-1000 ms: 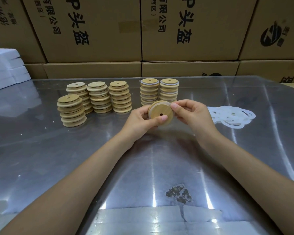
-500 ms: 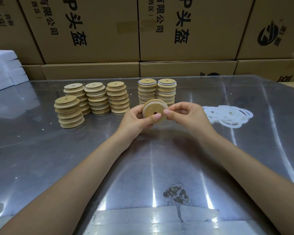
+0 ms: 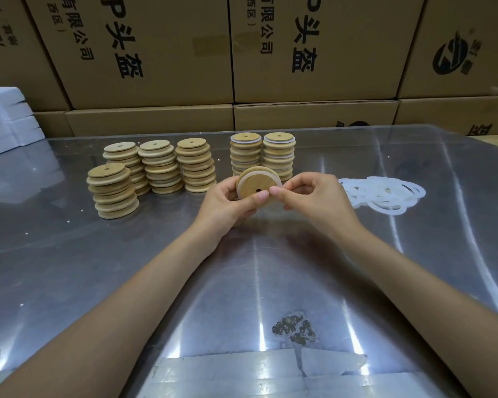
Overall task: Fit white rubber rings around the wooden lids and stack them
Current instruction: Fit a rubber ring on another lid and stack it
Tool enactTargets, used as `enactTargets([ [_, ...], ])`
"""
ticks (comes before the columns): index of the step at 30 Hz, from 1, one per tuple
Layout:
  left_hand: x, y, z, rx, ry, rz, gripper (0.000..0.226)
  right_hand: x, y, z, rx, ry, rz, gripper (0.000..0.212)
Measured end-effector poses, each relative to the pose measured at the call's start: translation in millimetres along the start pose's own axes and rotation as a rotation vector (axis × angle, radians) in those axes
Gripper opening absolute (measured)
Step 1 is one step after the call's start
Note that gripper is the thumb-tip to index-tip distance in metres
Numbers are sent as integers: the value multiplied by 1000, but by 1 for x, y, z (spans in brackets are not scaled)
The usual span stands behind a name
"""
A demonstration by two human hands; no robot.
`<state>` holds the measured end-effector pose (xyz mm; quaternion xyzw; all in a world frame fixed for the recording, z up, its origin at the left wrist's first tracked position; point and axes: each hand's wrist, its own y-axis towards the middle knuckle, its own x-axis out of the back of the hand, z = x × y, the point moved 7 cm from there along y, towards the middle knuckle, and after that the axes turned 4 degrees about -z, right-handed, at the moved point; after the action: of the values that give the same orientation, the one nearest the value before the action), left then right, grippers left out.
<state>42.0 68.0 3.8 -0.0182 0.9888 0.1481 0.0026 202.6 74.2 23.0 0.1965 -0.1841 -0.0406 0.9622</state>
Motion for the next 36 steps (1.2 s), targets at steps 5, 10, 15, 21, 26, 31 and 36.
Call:
enactTargets([
  [5,1,0,1,10,-5,-5,27,0,-1,4,35,-26,14,20],
  [10,2,1,3,30,-28,-16,26,-2,-1,4,69,-72,25,19],
  [15,4,4,3,76,-135,-26,25,-7,-6,10,158,-93,21,13],
  [21,4,4,2,77,-156,-19,33,-1,-8,18,223,-8,-81,9],
  [26,3,3,2,78,-149,-17,34,1,-9,20,241,24,-95,7],
  [31,1,2,0,59,-115,-8,34,3,-6,19,212,115,-106,5],
  [36,0,2,0,50,-97,9,27,4,-3,16,191,191,-80,5],
])
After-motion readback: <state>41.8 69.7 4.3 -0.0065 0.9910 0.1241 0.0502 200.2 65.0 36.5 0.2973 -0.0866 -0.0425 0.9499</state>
